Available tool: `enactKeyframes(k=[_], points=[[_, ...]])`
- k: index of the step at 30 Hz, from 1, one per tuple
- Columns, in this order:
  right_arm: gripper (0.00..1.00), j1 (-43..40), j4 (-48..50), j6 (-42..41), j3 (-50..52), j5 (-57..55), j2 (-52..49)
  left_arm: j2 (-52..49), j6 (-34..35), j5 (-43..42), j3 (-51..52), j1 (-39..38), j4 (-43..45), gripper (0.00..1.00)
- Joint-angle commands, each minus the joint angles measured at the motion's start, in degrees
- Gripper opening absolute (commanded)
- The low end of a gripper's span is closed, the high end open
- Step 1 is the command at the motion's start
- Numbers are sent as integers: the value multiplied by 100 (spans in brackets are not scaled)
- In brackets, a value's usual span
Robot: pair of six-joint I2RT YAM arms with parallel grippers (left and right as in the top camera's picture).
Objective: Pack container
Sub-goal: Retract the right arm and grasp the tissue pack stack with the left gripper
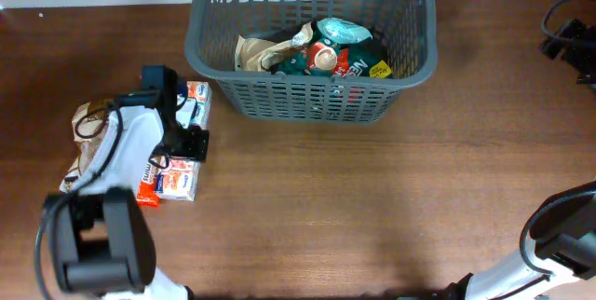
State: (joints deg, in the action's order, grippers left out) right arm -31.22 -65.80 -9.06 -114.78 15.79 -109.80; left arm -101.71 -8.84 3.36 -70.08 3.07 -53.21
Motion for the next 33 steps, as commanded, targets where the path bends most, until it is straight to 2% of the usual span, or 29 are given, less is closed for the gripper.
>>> enactKeyframes(k=[1, 4, 5, 7, 8, 9, 10, 13, 18, 19, 22, 28, 30, 33], points=[[99, 20, 2, -46, 26, 28, 46, -509, -369, -138, -57, 192, 179, 83], [99, 20, 2, -46, 26, 28, 46, -807, -372, -352, -57, 326, 306, 81], [99, 20, 2, -46, 26, 28, 46, -901, -372, -444, -57, 369, 332, 77], [99, 20, 2, -46, 26, 28, 46, -1040, -372, -671, -57, 413, 308, 44], [99, 20, 2, -46, 26, 28, 46, -1051, -369, -713, -57, 413, 293, 20], [99, 20, 2, -46, 26, 28, 46, -1051, -367, -737, -61, 413, 260, 4], [99, 20, 2, -46, 26, 28, 46, -1034, -367, -791, -103, 411, 179, 2], [99, 20, 2, -48, 26, 28, 46, -975, -367, -925, -501, 413, -299, 2], [99, 20, 2, -46, 26, 28, 46, -693, -369, -953, -1978, 415, -1307, 2], [99, 20, 2, -46, 26, 28, 46, -551, -367, -791, -2798, 424, -1692, 2], [99, 20, 2, -46, 26, 28, 46, -389, -369, -420, -4109, 424, -2157, 2], [99, 20, 2, -46, 26, 28, 46, -282, -407, -109, -6441, 376, -2385, 2], [99, 20, 2, -46, 26, 28, 46, -282, -898, -422, -6961, 247, -2319, 2], [99, 20, 2, -48, 26, 28, 46, -282, -2070, -1287, -7473, -142, -2072, 2]])
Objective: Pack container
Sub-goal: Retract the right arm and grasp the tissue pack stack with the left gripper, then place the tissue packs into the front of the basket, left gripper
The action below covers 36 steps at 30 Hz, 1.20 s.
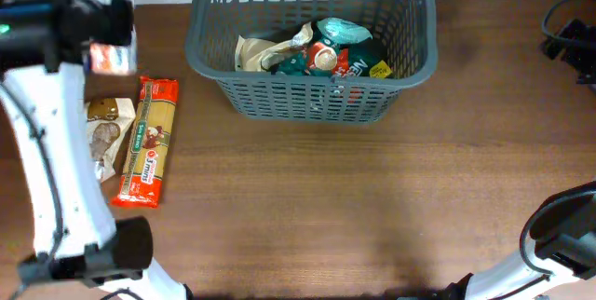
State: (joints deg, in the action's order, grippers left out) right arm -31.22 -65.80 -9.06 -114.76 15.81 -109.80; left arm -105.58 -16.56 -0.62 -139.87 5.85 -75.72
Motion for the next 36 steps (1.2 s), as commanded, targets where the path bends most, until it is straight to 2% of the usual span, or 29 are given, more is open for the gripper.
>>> enactKeyframes(k=[1, 4, 5, 11, 17, 24, 27, 28, 30, 31, 32, 35, 36], points=[[99, 20, 2, -46, 24, 26, 46, 105, -1639, -1119, -538, -562, 275, 2], [99, 20, 2, -46, 24, 26, 46, 66, -2728, -1674, -520, -1082, 540, 2], [99, 20, 2, -46, 24, 26, 46, -31, -3294, -1814, -431, -1473, 695, 2], [99, 20, 2, -46, 24, 26, 46, -841, -4579, -1801, -341, -2249, 848, 2], [99, 20, 2, -46, 24, 26, 46, -1939, -4612, -1805, -341, -2396, 1156, 2], [99, 20, 2, -46, 24, 26, 46, -2634, -4605, -1757, -341, -2406, 1163, 3], [99, 20, 2, -46, 24, 26, 46, -2664, -4566, -1696, -343, -2406, 1165, 23], [99, 20, 2, -46, 24, 26, 46, -2618, -4564, -1670, -354, -2409, 1167, 46], [99, 20, 2, -46, 24, 26, 46, -2498, -4232, -1491, -444, -2406, 1228, 59], [99, 20, 2, -46, 24, 26, 46, -2417, -3880, -1353, -546, -2406, 1274, 75], [99, 20, 2, -46, 24, 26, 46, -2284, -3364, -1174, -761, -2406, 1287, 99], [99, 20, 2, -46, 24, 26, 46, -1950, -2634, -831, -1252, -2391, 1239, 99], [99, 20, 2, -46, 24, 26, 46, -1812, -2588, -726, -1397, -2376, 1174, 99]])
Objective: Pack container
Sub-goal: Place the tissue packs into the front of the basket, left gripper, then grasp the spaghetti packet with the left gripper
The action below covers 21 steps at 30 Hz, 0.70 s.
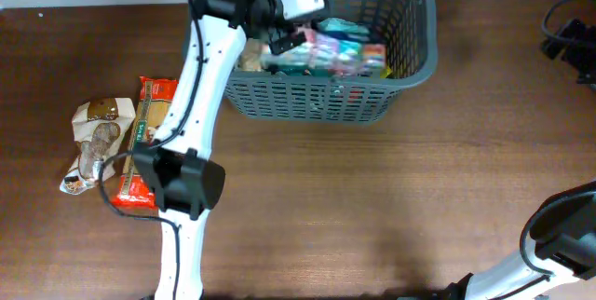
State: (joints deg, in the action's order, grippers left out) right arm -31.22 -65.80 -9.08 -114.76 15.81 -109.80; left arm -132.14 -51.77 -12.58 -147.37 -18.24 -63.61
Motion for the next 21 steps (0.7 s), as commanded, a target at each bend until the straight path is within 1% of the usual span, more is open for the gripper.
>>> enactKeyframes(k=[1, 4, 7, 9, 11, 13, 15, 18, 21], points=[[100, 20, 2, -44, 24, 26, 46, 1019, 933, 588, -798, 57, -164, 99], [99, 20, 2, -44, 24, 26, 46, 1611, 997, 1274, -988, 205, -863, 99], [99, 20, 2, -46, 24, 26, 46, 1958, 1132, 1845, -988, 496, -1840, 99], [99, 20, 2, -44, 24, 26, 46, 2037, 1399, 1904, -953, 807, -2428, 99], [99, 20, 2, -44, 24, 26, 46, 2092, 1961, 1792, -798, 1200, -2524, 99], [99, 20, 2, -44, 24, 26, 46, 2083, 2208, 1646, -597, 1611, -2774, 99], [99, 20, 2, -44, 24, 26, 46, 2083, 2551, 1648, -234, 2004, -2894, 99], [99, 20, 2, -44, 24, 26, 46, 2072, 3064, 1648, 647, 2559, -3023, 100], [99, 20, 2, -44, 24, 26, 46, 2072, 3379, 1648, 1926, 2975, -3021, 100]])
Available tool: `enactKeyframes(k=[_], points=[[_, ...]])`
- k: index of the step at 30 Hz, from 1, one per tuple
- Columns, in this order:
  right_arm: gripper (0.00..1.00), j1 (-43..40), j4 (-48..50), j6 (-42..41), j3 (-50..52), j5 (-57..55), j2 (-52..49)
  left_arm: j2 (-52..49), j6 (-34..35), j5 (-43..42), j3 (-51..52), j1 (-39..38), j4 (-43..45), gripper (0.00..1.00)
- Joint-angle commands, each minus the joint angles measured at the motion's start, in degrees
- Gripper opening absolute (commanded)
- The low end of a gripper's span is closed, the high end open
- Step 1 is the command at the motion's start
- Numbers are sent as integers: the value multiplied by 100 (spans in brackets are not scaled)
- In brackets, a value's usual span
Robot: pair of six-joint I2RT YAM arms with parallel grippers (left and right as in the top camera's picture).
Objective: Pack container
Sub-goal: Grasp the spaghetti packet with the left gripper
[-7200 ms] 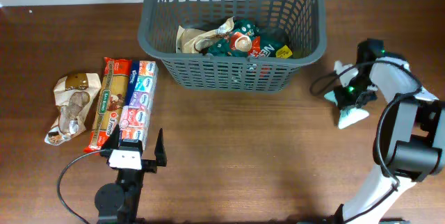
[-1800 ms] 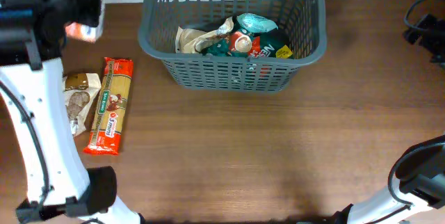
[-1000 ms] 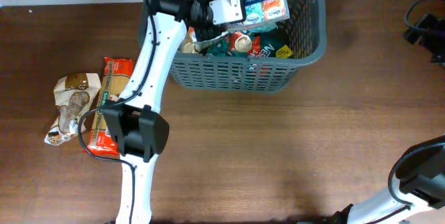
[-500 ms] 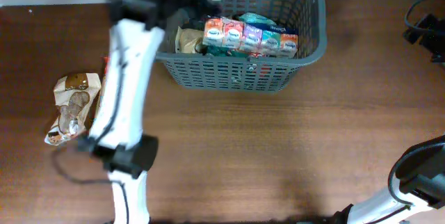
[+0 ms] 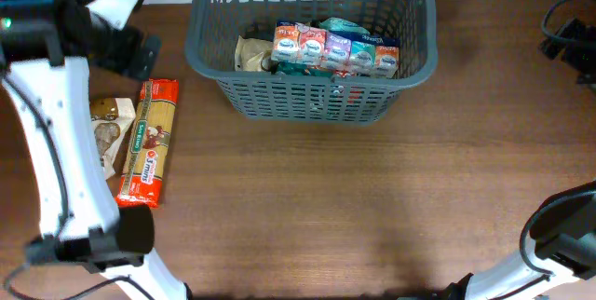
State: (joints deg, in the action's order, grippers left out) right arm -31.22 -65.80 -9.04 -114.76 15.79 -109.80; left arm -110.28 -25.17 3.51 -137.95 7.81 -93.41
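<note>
The grey mesh basket [image 5: 312, 95] stands at the back middle of the table. A row of small colourful cartons in one multipack [image 5: 335, 48] lies inside it, on top of a green bag [image 5: 346, 28] and a tan packet [image 5: 250, 53]. My left gripper [image 5: 138, 53] hangs high over the table's far left, left of the basket, open with nothing in it. An orange-red spaghetti packet [image 5: 147, 142] and a brown snack bag [image 5: 104, 137] lie on the table below it. The right gripper [image 5: 568, 39] is only a dark shape at the right edge.
The white left arm [image 5: 56, 160] runs down the left side, over the snack bag. The right arm's white link [image 5: 559, 235] sits at the bottom right corner. Bare wood lies in front of the basket.
My left gripper was over the basket holding the carton multipack. Now the multipack lies in the basket and the gripper is back at the far left, empty.
My left gripper was down on the carton multipack beside the snack bag on the left. Then it was raised at the far left with the pack, uncovering the spaghetti packet. Then it held the pack over the basket, where the pack now lies.
</note>
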Motion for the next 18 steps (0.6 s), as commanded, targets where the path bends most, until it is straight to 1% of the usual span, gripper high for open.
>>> enactKeyframes(k=[1, 5, 9, 18], points=[[99, 20, 2, -48, 24, 28, 46, -114, 721, 37, 1397, 452, 39, 100], [99, 20, 2, -48, 24, 28, 46, -114, 804, -52, 3034, 645, 1025, 99], [99, 20, 2, -48, 24, 28, 46, -114, 791, -157, 4181, 660, 2039, 99], [99, 20, 2, -48, 24, 28, 46, -157, 798, -70, 5429, 667, 3475, 99]])
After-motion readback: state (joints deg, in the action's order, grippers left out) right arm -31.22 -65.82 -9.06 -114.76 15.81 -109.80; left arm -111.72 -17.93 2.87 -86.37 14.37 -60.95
